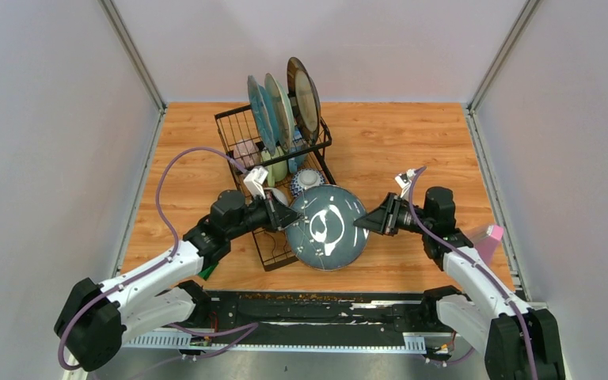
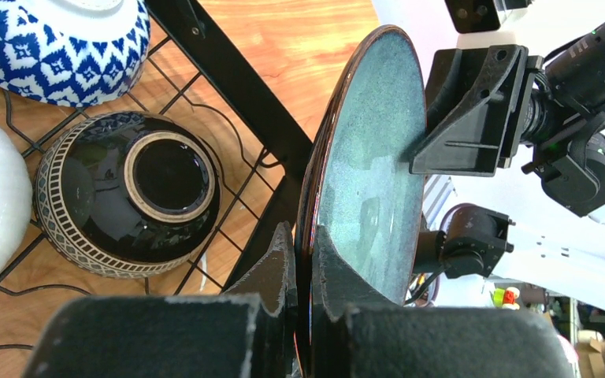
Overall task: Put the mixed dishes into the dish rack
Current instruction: Pick up the plate at the center of the board, then insert the plate into the dish rack.
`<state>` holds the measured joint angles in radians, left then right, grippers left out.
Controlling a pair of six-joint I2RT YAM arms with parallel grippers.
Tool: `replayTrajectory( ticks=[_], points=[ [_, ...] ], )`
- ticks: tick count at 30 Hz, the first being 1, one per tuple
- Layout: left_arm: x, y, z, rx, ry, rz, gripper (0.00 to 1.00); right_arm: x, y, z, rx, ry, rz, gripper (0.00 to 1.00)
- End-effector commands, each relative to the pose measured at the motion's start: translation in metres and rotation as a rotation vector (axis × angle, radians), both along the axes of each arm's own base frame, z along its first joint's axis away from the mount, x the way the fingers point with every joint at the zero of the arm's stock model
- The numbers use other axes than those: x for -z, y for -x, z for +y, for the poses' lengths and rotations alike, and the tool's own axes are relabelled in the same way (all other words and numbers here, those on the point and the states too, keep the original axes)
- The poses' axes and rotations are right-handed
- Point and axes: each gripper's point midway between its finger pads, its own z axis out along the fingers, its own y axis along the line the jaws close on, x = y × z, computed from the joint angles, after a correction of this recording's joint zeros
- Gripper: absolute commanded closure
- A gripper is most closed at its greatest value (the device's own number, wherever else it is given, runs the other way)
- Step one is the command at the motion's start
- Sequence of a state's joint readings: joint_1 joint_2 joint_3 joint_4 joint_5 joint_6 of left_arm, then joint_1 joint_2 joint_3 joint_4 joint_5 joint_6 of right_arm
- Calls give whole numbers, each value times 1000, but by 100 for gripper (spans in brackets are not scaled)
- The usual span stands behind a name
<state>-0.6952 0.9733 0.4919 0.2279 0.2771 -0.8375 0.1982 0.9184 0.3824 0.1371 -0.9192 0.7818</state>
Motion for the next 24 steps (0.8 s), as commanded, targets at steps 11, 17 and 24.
replayTrajectory(
  ticks=[11, 17, 24],
  points=[
    [-63, 5, 1, 56, 186, -174, 100, -33, 13, 24, -197, -64, -134, 57],
    [-73, 5, 7, 54, 218, -202, 100, -26, 10, 29, -211, -57, -115, 53],
    [-80, 3, 17, 30, 239, -212, 100, -18, 5, 31, -199, -49, -89, 51]
  ],
)
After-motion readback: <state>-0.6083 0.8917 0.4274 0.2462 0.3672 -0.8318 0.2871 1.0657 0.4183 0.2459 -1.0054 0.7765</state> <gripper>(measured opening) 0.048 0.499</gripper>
